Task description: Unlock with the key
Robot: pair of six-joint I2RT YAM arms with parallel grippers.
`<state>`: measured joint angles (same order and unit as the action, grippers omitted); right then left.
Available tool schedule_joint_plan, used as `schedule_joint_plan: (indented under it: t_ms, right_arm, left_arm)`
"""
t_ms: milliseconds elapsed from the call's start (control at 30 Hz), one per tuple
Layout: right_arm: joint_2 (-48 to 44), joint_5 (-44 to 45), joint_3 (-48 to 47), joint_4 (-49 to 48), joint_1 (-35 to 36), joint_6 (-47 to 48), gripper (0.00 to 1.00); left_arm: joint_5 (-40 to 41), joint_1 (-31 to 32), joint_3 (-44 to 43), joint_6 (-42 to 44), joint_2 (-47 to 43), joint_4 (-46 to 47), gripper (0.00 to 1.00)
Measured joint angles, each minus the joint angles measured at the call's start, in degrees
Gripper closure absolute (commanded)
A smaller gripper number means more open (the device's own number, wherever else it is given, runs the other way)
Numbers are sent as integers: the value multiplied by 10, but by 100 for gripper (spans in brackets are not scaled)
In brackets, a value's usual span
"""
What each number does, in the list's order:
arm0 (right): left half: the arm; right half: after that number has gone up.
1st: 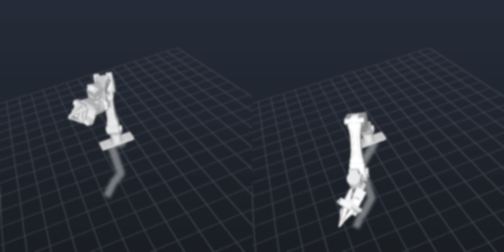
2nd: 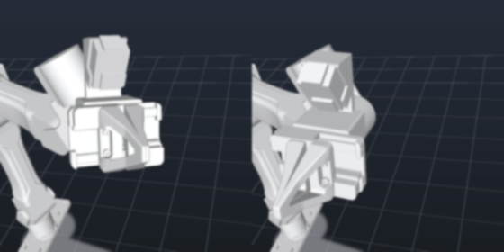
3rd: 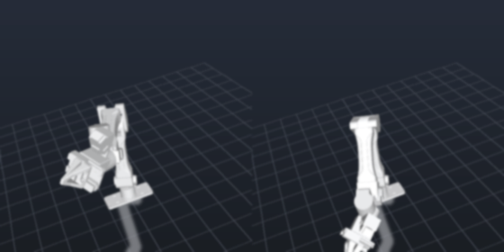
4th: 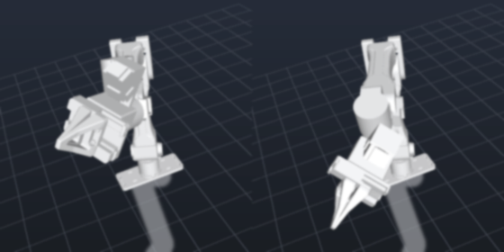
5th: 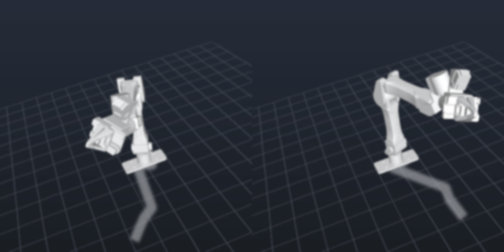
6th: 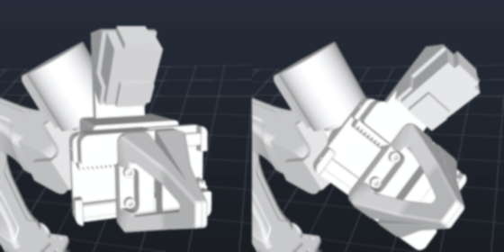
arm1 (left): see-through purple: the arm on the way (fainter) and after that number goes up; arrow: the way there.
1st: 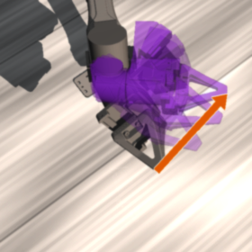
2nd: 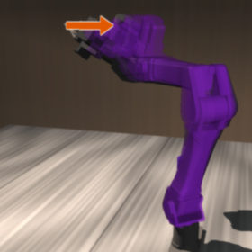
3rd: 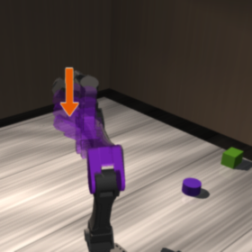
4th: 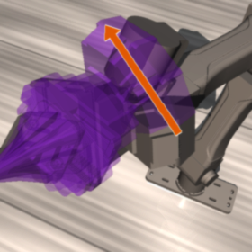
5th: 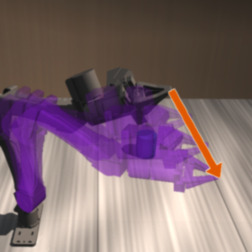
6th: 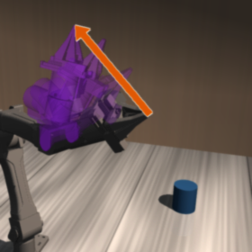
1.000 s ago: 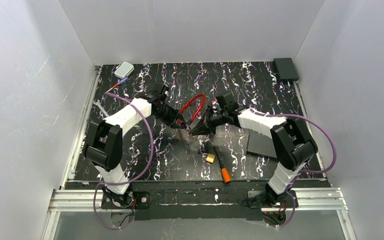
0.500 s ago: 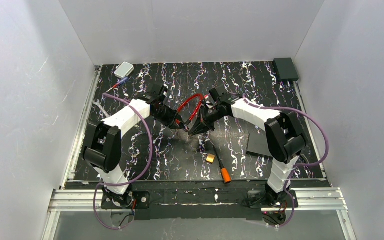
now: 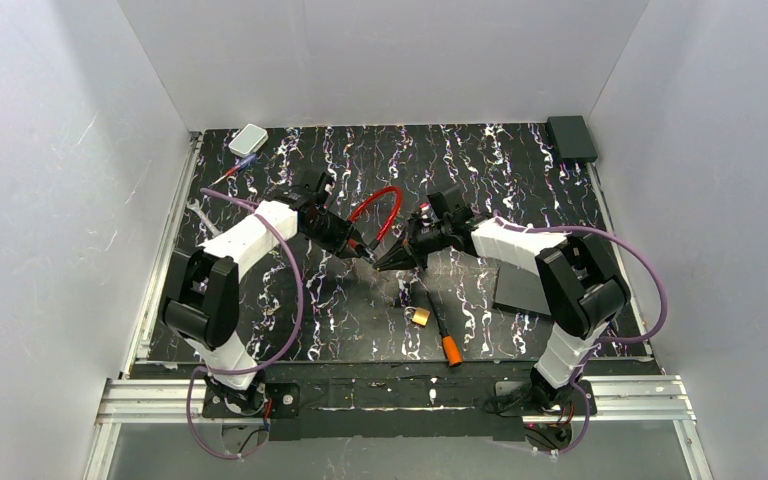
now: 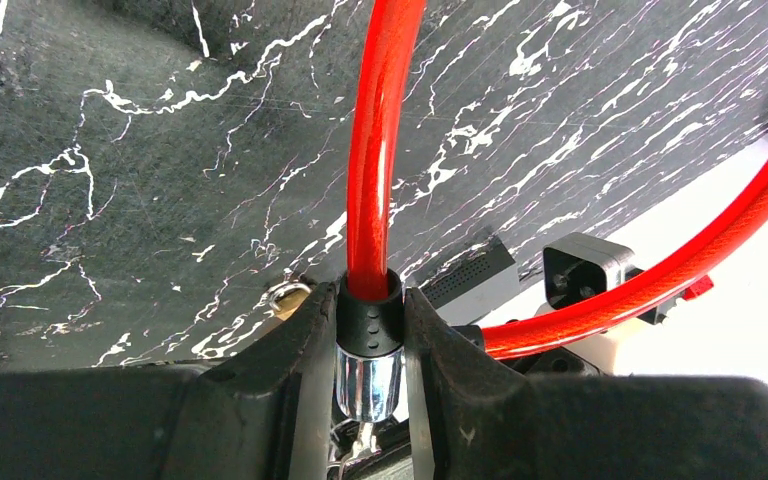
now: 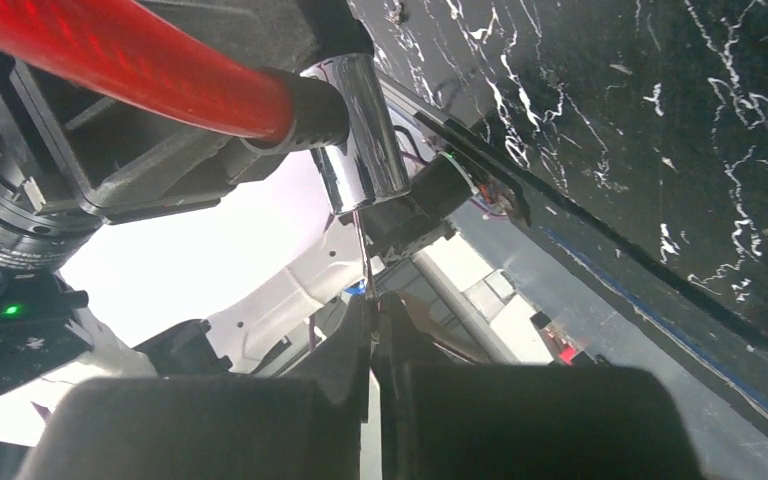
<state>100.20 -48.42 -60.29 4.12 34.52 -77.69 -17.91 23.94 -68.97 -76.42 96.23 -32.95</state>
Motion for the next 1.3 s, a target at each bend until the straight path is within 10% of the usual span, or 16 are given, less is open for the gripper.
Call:
schedule_joint_plan:
  t_ms: [333, 733, 1300]
  right_arm:
    - [2, -26, 0, -49, 0, -23, 99]
    - [52, -38, -135, 170, 4, 180, 99]
    - [17, -15, -17, 43, 2, 4, 99]
  left_arm:
    - [8, -3, 10, -7, -24, 10, 100]
    - [8, -7, 27, -18, -43, 14, 100]
    - [10, -6, 58, -37, -60, 20, 100]
